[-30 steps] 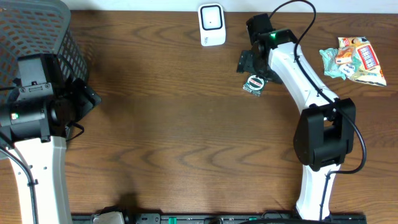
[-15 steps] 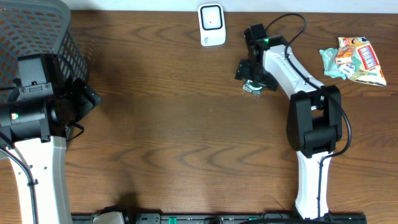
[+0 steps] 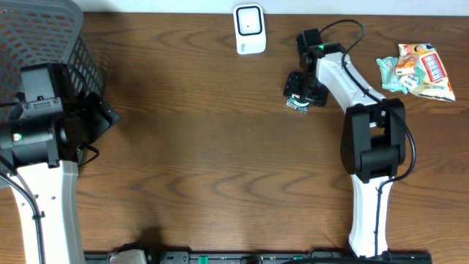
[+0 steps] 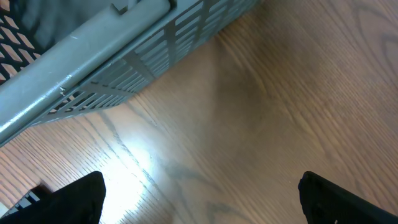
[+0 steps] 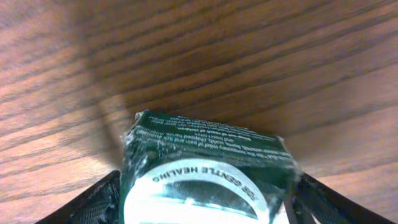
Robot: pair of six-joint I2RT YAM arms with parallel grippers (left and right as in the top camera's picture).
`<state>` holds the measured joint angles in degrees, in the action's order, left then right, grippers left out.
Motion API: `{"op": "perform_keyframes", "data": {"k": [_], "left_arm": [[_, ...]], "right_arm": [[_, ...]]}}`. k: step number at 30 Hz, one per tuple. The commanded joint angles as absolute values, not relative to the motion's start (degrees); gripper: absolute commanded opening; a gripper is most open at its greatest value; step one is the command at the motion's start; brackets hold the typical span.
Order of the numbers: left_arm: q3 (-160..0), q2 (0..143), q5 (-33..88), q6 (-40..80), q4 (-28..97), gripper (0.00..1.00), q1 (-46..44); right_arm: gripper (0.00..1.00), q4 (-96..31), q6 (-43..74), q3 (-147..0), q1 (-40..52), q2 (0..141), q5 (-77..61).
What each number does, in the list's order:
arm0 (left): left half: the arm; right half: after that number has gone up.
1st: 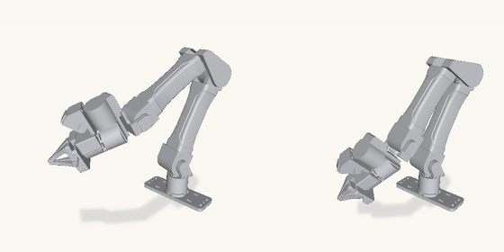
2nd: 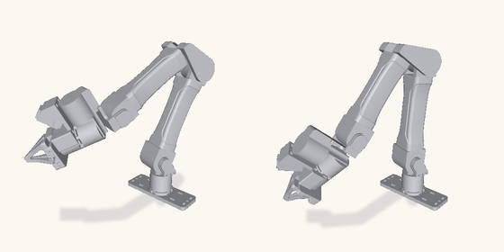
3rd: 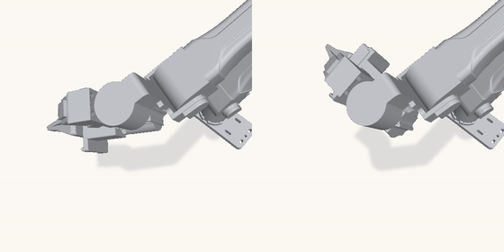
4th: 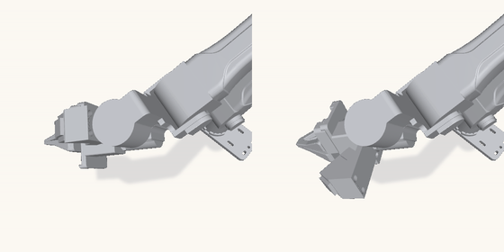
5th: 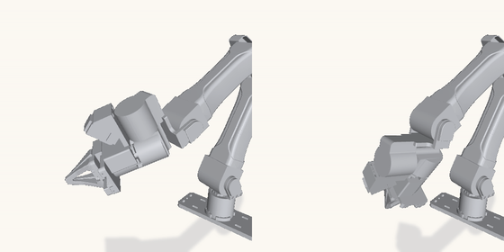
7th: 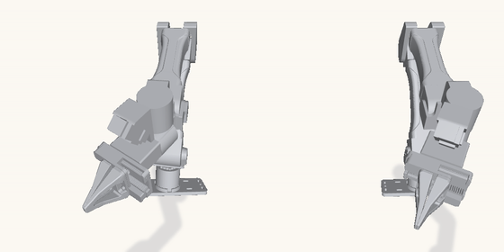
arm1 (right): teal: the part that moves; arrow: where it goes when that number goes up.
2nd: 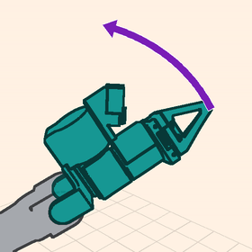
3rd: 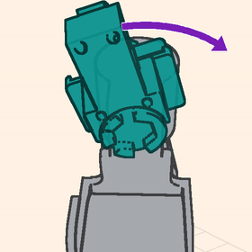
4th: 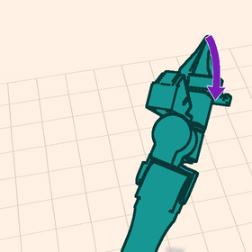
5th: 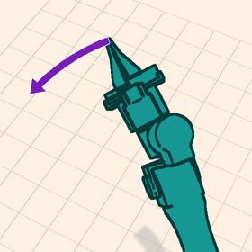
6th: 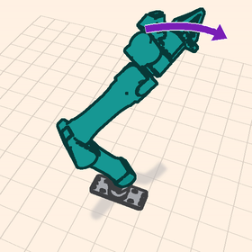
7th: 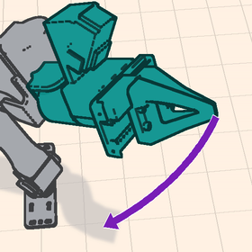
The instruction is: Scan the item barcode
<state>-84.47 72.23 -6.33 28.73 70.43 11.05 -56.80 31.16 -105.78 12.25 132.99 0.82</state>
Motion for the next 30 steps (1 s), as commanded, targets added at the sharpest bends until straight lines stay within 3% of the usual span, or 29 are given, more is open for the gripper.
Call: {"op": "perform_keyframes", "data": {"k": [1, 8, 16, 21, 30], "left_arm": [[-84.6, 72.23, -6.5, 29.26, 70.5, 0.98, 11.25], [-84.6, 72.23, -6.5, 29.26, 70.5, 0.98, 11.25], [-84.6, 72.23, -6.5, 29.26, 70.48, 0.98, 11.25], [-84.6, 72.23, -6.5, 29.26, 70.5, 0.98, 11.25], [-84.6, 72.23, -6.5, 29.26, 70.5, 0.97, 11.25]], "right_arm": [[0.73, -57.25, 30.13, -105.93, 12.43, 135.26, 0.43], [0.63, -57.91, 29.78, -105.93, 12.45, 135.87, -3.4], [0.56, -58.59, 23.88, -105.95, 12.29, 135.87, -19.9], [0.52, -60.05, 20.8, -105.95, 12.29, 135.87, -34.54], [0.54, -60.07, 20.67, -105.95, 11.6, 135.87, -70.43]]}}
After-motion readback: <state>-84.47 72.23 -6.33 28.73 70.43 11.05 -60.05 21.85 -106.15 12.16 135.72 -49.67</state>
